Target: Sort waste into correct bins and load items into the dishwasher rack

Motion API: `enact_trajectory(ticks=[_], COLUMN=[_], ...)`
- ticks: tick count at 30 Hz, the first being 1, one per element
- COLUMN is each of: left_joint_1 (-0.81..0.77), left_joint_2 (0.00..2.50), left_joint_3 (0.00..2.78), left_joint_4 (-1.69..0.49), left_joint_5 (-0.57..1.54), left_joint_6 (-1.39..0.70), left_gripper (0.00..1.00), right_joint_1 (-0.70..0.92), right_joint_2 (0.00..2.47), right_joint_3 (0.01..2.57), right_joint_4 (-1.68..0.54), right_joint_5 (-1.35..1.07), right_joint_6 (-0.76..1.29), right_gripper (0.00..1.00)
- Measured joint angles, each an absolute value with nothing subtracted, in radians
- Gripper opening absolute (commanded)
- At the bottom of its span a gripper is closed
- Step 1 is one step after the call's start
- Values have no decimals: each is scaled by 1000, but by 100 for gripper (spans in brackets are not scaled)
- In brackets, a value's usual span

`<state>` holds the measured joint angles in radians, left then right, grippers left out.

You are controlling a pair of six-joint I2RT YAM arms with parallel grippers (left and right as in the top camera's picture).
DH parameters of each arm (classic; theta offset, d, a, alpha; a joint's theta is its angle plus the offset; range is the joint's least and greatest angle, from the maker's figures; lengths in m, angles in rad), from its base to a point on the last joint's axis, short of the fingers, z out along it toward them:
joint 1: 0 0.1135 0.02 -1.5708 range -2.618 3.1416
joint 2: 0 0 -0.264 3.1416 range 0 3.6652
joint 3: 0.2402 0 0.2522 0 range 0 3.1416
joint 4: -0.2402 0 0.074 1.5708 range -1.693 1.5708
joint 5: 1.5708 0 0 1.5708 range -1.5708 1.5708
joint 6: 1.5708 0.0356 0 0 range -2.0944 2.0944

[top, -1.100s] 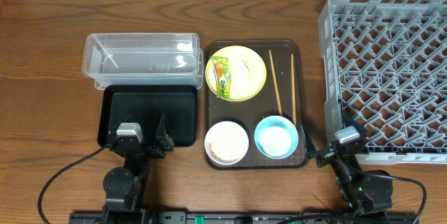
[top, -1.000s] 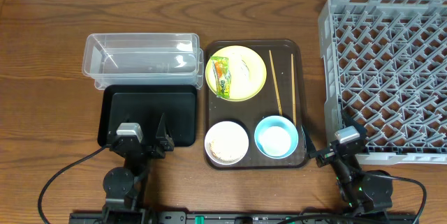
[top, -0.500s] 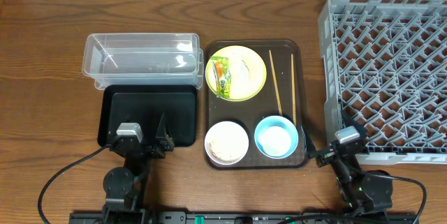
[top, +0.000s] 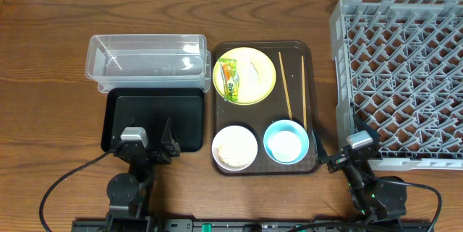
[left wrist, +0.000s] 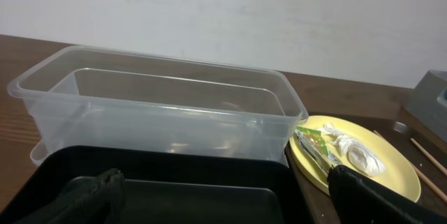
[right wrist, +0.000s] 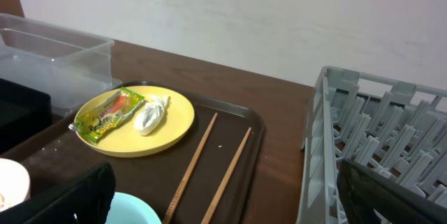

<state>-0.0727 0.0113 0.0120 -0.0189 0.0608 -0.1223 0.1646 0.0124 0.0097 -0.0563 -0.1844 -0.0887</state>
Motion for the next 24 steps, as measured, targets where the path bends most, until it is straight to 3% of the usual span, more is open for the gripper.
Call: enact_trajectory(ticks=[9,18,24], left_joint_1=[-73,-73,-73], left_joint_2=[11,13,52], left_joint_3=[12,8,117], left_joint_4=[-10,153,139], left_joint_5=[81,327,392], left_joint_6=[-148,-226,-236], left_gripper=[94,94,95], right_joint_1=[165,165,165], right_joint_2=[13,13,24], right_joint_3=[10,11,121], right_joint_4=[-43,16,-69], right_joint_5=[-216,-380,-424], right_joint_6=[-66,106,153], right_gripper=[99,99,99])
